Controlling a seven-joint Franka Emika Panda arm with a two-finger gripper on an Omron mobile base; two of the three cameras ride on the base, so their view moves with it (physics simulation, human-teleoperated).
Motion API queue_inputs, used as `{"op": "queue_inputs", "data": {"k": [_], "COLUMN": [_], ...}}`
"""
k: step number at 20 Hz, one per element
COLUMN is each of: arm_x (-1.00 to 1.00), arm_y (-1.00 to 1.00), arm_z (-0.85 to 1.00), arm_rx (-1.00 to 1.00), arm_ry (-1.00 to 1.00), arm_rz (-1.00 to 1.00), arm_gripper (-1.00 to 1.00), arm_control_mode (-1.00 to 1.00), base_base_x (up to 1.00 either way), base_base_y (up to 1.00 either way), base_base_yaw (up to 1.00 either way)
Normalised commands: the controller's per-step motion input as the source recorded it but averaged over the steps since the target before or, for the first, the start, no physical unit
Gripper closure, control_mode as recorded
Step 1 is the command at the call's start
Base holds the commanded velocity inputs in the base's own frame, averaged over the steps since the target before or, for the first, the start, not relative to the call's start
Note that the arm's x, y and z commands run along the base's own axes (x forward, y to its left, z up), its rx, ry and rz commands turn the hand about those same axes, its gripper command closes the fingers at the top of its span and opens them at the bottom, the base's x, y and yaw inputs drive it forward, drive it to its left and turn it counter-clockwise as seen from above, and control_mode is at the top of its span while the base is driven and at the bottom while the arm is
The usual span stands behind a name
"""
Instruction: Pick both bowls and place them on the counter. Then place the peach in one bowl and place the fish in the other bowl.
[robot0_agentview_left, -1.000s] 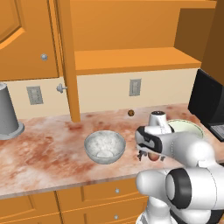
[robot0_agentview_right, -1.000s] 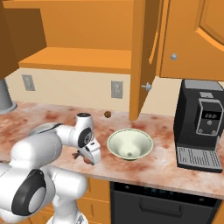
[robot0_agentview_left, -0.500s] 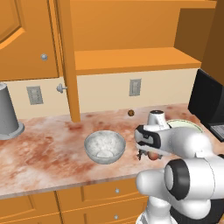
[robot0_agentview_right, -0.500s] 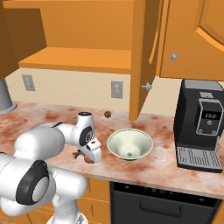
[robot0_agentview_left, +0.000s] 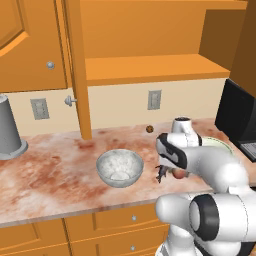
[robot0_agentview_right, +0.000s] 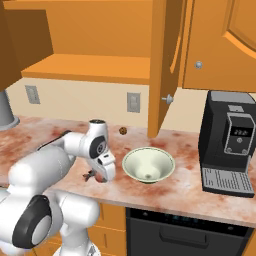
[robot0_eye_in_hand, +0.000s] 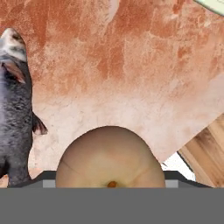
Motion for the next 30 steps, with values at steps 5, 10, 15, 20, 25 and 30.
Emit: {"op": "queue_inputs", "data": {"k": [5,10,15,20,25,30], "arm_x": [-0.32,-0.04,0.00,0.00,0.00,0.16], "arm_y": [-0.01,-0.09,-0.35,-0.41,-0.40,-0.40], "arm_z": [0.69,0.41,0.38,0.48,0.33,0.00], "arm_rx": [-0.06,-0.12,-0.11,-0.06,0.00,0.00], "arm_ry": [0.00,0.00,-0.01,-0.01,0.00,0.02], "arm_rz": [-0.10,-0.09,-0.07,-0.04,-0.04,-0.03], "arm_gripper": [1.00,1.00,1.00,1.00,1.00,1.00], "arm_control_mode": [-1.00,-1.00,-1.00,-1.00,-1.00,-1.00], "base_base_x": [0.00,0.00,0.00,0.00,0.00,0.00], "base_base_y": [0.00,0.00,0.00,0.00,0.00,0.00], "base_base_yaw": [0.00,0.00,0.00,0.00,0.00,0.00]}}
